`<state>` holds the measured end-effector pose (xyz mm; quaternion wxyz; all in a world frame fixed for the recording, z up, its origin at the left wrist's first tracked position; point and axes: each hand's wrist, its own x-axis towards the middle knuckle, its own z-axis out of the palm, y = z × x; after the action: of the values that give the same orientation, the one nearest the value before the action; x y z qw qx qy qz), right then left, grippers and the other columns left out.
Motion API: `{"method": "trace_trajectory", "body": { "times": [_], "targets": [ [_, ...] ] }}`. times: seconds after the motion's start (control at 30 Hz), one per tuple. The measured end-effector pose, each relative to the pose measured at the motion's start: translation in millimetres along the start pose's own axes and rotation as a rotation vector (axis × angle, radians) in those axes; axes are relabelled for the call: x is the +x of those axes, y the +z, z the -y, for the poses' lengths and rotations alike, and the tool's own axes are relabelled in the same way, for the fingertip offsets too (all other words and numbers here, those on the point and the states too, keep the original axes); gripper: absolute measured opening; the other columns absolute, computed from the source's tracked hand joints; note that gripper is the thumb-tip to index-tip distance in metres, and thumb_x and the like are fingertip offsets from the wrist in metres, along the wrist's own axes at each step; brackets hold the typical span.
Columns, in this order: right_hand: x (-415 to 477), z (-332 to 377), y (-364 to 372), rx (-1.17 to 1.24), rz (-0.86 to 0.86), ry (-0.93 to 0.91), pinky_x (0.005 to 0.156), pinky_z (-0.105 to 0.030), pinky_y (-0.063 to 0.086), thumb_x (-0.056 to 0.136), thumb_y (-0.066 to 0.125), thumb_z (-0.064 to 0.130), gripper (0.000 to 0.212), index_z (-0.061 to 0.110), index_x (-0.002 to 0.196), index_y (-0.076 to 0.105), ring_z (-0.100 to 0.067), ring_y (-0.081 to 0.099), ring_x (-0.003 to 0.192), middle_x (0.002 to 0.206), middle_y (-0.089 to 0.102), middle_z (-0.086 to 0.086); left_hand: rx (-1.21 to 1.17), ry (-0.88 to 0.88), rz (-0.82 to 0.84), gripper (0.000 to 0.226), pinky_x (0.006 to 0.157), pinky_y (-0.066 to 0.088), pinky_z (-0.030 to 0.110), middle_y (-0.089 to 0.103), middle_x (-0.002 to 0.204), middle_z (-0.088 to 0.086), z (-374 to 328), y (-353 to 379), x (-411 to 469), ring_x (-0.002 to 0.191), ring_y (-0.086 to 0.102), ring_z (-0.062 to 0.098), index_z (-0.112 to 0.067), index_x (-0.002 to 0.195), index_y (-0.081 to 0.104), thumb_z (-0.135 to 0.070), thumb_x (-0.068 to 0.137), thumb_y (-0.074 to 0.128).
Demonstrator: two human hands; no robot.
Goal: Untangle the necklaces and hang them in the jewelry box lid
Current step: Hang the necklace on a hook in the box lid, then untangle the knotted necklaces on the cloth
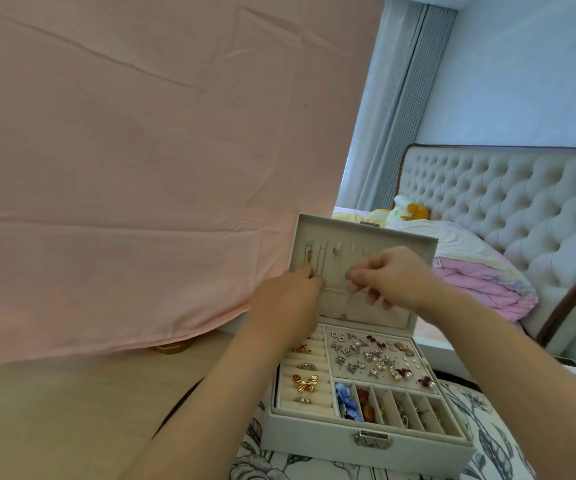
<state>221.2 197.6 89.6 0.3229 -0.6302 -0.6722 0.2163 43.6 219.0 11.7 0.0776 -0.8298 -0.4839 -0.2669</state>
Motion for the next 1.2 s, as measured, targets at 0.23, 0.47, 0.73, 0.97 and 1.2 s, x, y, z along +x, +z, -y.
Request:
{"method": "trace_trajectory", "body": {
  "times": [0.23, 0.47, 0.73, 0.97, 1.2],
  "targets": [
    [20.6, 24.1, -7.5, 0.034, -0.183, -0.116, 0.044, -0.024, 0.048, 0.095, 0.067, 0.02, 0.01, 0.017, 0.088, 0.074, -0.011, 0.063, 0.052, 0.081, 0.077, 0.003, -0.04, -0.014, 0.011, 0.024, 0.071, 0.051, 0.038, 0.05, 0.113, 0.002, -0.7, 0.0, 0.5, 0.088, 0.056, 0.022, -0.018, 0.118, 0.062, -0.022, 0.097, 0.051],
    [29.4, -0.1, 18.1, -0.237, -0.12, -0.125, 0.07, -0.027, 0.057, 0.091, 0.068, 0.018, 0.01, 0.021, 0.09, 0.078, -0.007, 0.062, 0.056, 0.086, 0.076, 0.003, -0.033, -0.028, -0.021, 0.029, 0.079, 0.05, 0.039, 0.056, 0.114, 0.0, 3.4, 0.2, 2.7, 0.107, 0.052, 0.022, -0.021, 0.118, 0.065, -0.029, 0.094, 0.049],
    [6.2, -22.0, 44.8, -0.501, 0.001, -0.168, 0.088, -0.028, 0.048, 0.095, 0.061, 0.026, 0.031, 0.029, 0.126, 0.066, -0.012, 0.058, 0.105, 0.12, 0.061, 0.008, -0.018, -0.017, -0.012, 0.038, 0.09, 0.048, 0.041, 0.057, 0.121, 0.002, 1.5, 1.3, 2.5, 0.114, 0.046, 0.021, -0.022, 0.128, 0.062, -0.033, 0.094, 0.05],
    [-27.1, -21.1, 23.6, -0.457, -0.02, -0.2, 0.095, -0.035, 0.049, 0.093, 0.06, 0.034, 0.038, 0.032, 0.131, 0.062, -0.012, 0.058, 0.105, 0.125, 0.054, 0.01, 0.065, 0.027, -0.068, 0.038, 0.1, 0.035, 0.039, 0.059, 0.127, -0.003, -15.7, -21.4, -3.9, 0.118, 0.046, 0.019, -0.027, 0.128, 0.06, -0.037, 0.094, 0.046],
    [-106.4, -30.1, -14.1, -0.296, -0.044, -0.205, 0.075, -0.019, 0.043, 0.092, 0.064, 0.036, 0.017, 0.038, 0.108, 0.071, 0.005, 0.057, 0.076, 0.097, 0.065, 0.019, -0.107, 0.103, -0.009, 0.032, 0.098, 0.036, 0.028, 0.058, 0.125, -0.012, -61.6, -50.2, -48.2, 0.116, 0.048, 0.01, -0.035, 0.128, 0.059, -0.042, 0.097, 0.052]
  ]
}}
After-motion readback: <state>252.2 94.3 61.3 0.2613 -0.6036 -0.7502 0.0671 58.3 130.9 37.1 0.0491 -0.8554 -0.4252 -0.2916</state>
